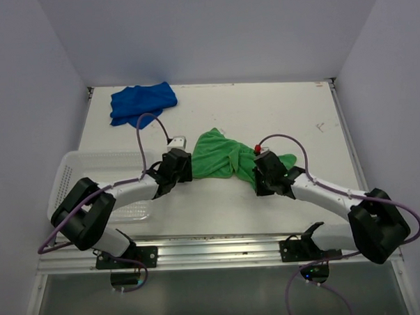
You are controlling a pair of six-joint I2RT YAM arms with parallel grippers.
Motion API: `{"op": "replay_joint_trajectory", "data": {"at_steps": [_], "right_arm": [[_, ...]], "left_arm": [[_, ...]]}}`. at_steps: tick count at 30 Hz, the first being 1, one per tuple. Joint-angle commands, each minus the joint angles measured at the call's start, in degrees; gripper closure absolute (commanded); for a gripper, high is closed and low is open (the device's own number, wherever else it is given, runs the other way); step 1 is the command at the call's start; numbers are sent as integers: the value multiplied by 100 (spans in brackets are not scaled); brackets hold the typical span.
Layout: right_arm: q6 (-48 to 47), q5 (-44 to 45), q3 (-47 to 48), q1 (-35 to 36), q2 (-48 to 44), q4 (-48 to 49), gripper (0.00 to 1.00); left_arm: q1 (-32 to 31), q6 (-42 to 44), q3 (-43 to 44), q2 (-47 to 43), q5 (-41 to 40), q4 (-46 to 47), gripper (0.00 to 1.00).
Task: Roll the towels
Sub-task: Flatten the towel
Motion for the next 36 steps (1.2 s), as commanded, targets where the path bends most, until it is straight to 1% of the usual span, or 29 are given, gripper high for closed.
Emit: {"op": "replay_joint_trajectory", "data": {"at_steps": [1, 2, 5, 11, 14, 16, 18, 21, 24, 28, 30, 31, 34, 36], "right_arm": [[-96, 544, 458, 0, -563, -980, 100], [-96, 693, 511, 9, -764, -1096, 100], [-105, 826, 678, -17, -1046, -1439, 100], [-149, 888, 784, -237, -1030, -1677, 100], [-175, 993, 819, -526, -942, -1765, 100], [-175, 993, 846, -886, -968, -1808, 100], [-167, 950, 916, -1219, -977, -1818, 100], [-210, 862, 1056, -1414, -933, -1809, 100], [-237, 818, 1144, -1467, -802, -1809, 100], [-254, 809, 1171, -1546, -784, -1800, 100], [-263, 809, 1188, -1599, -793, -1817, 100], [-272, 809, 1189, -1608, -801, -1818, 100], [-272, 791, 1197, -1652, -775, -1809, 100], [-272, 739, 1180, -1687, -766, -1774, 100]], "left_arm": [[34, 235, 223, 51, 6, 247, 45], [43, 297, 240, 60, 24, 255, 47], [25, 534, 267, 77, 77, 229, 46], [-159, 991, 249, -81, 129, 106, 45], [-282, 1193, 284, -151, 270, -34, 45], [-352, 1316, 346, -143, 375, -140, 45], [-405, 1396, 425, -99, 402, -324, 45], [-536, 1510, 574, -63, 236, -719, 44], [-686, 1580, 732, -107, -133, -1009, 43], [-774, 1765, 960, -160, -283, -1317, 43], [-783, 1844, 1092, -38, -406, -1720, 42], [-783, 1888, 1250, 24, -415, -2044, 42], [-792, 1897, 1479, 147, -407, -2511, 41], [-827, 1949, 1532, 113, -223, -2600, 41]]}}
